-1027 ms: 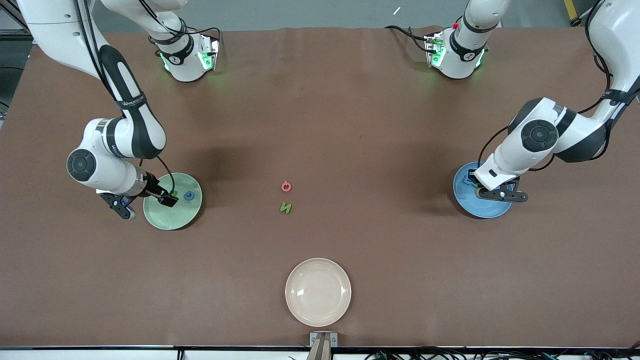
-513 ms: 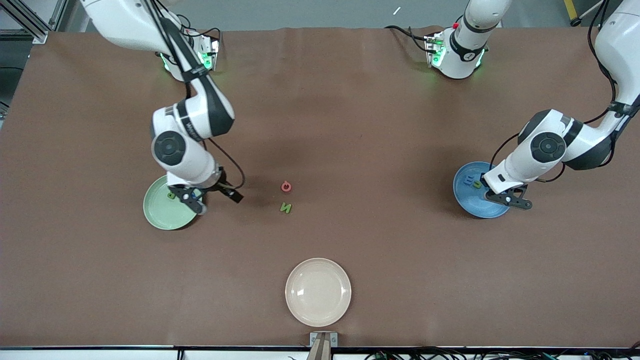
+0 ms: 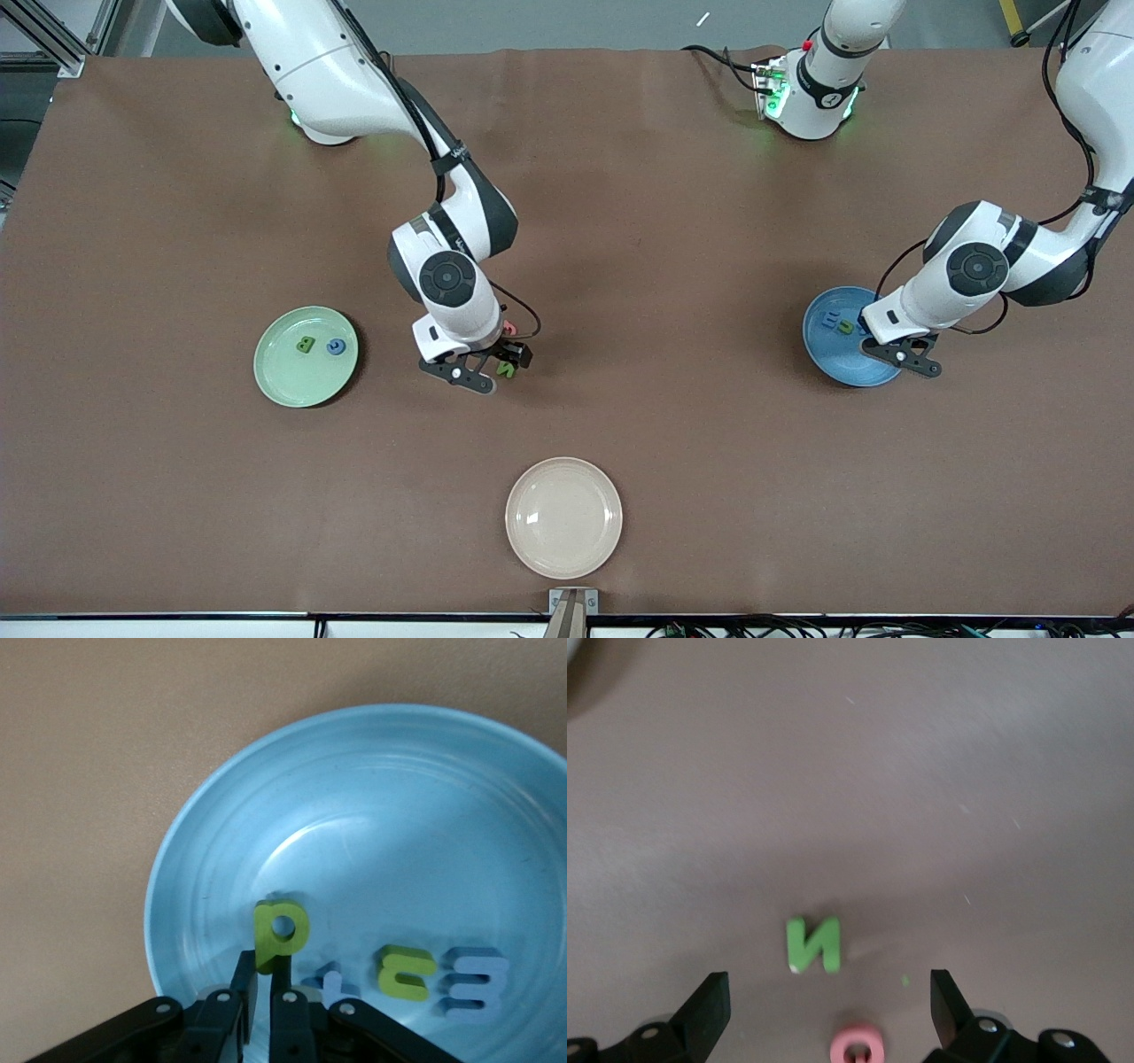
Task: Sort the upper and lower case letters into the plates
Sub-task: 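Lower the right gripper onto the green n and grasp it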
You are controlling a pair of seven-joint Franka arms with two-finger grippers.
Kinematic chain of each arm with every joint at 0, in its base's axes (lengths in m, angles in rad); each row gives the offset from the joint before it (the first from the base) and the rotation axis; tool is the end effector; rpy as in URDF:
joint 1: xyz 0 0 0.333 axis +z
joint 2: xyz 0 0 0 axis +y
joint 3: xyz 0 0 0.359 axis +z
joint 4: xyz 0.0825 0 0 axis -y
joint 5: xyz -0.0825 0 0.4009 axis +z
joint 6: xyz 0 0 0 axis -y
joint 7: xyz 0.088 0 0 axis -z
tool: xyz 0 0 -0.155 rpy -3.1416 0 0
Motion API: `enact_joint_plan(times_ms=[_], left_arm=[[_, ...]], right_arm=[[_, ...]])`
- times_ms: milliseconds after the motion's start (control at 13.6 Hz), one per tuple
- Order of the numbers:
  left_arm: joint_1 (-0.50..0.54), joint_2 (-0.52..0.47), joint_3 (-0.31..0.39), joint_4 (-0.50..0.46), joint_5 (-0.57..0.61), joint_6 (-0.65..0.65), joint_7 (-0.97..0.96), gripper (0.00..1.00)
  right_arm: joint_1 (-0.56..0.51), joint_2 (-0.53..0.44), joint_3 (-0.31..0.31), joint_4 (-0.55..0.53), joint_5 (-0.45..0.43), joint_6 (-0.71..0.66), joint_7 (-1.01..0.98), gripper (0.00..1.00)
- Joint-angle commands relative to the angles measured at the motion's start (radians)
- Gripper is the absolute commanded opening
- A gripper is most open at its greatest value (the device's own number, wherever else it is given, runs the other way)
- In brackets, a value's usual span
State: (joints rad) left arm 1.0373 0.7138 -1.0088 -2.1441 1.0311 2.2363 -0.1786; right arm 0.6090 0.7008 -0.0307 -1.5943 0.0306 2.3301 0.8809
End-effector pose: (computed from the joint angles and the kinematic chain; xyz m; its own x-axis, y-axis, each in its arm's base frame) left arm 0.5679 0.0509 0.1669 0.8899 -0.4453 -0.0989 -0.4548 -0.8828 -0.1172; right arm 0.6197 0.4097 0.1987 0.9503 -0.3107 0.0201 -0.3101 -0.9503 -0.0293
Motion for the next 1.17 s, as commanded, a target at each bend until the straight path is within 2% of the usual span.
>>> enact_joint_plan(times_ms=[0,147,220,293,367,440,513,660,880,953,1027,1100], left_arm=[[-0.014,0.013,0.013,0.018,0.021,0.006,0.027,0.04],[-0.014,0.013,0.015,0.023,0.020,0.006,0.030,0.04],[-0.014,0.010,0.015,0.023,0.020,0.005,0.030,0.09],[-0.013,0.004,0.012,0.024,0.020,0.005,0.033,0.31],[-0.013,-0.002,0.007,0.024,0.017,-0.003,0.034,0.63],[-0.010,-0.005,0.003,0.024,0.017,-0.003,0.036,0.91],[-0.010,-0.008,0.001,0.024,0.010,-0.003,0.034,0.95],[0.003,-0.019,-0.028,0.024,-0.002,-0.006,0.030,0.99],[0.035,-0.045,-0.053,0.024,-0.089,-0.009,0.034,0.99],[0.049,-0.048,-0.065,0.023,-0.091,-0.010,0.034,0.99],[0.058,-0.050,-0.073,0.023,-0.098,-0.013,0.034,0.99],[0.067,-0.050,-0.080,0.024,-0.108,-0.032,0.036,0.99]], right_arm=[[0.005,0.031,-0.008,0.020,-0.017,0.026,-0.031,0.99],[0.014,0.061,-0.008,0.022,-0.017,0.053,0.045,0.94],[0.014,0.074,-0.008,0.022,-0.014,0.078,0.091,0.92],[0.015,0.088,-0.008,0.022,-0.014,0.090,0.107,0.88],[0.021,0.095,-0.008,0.022,-0.014,0.092,0.118,0.85],[0.021,0.095,-0.008,0.022,-0.012,0.090,0.130,0.80],[0.021,0.095,-0.008,0.023,-0.011,0.090,0.136,0.74],[0.025,0.095,-0.008,0.022,-0.009,0.089,0.144,0.55],[0.023,0.095,-0.006,0.022,-0.009,0.089,0.182,0.24],[0.017,0.094,-0.006,0.023,-0.008,0.086,0.181,0.09],[0.009,0.091,-0.005,0.023,-0.005,0.084,0.178,0.00],[-0.009,0.083,-0.006,0.023,0.018,0.075,0.167,0.00]])
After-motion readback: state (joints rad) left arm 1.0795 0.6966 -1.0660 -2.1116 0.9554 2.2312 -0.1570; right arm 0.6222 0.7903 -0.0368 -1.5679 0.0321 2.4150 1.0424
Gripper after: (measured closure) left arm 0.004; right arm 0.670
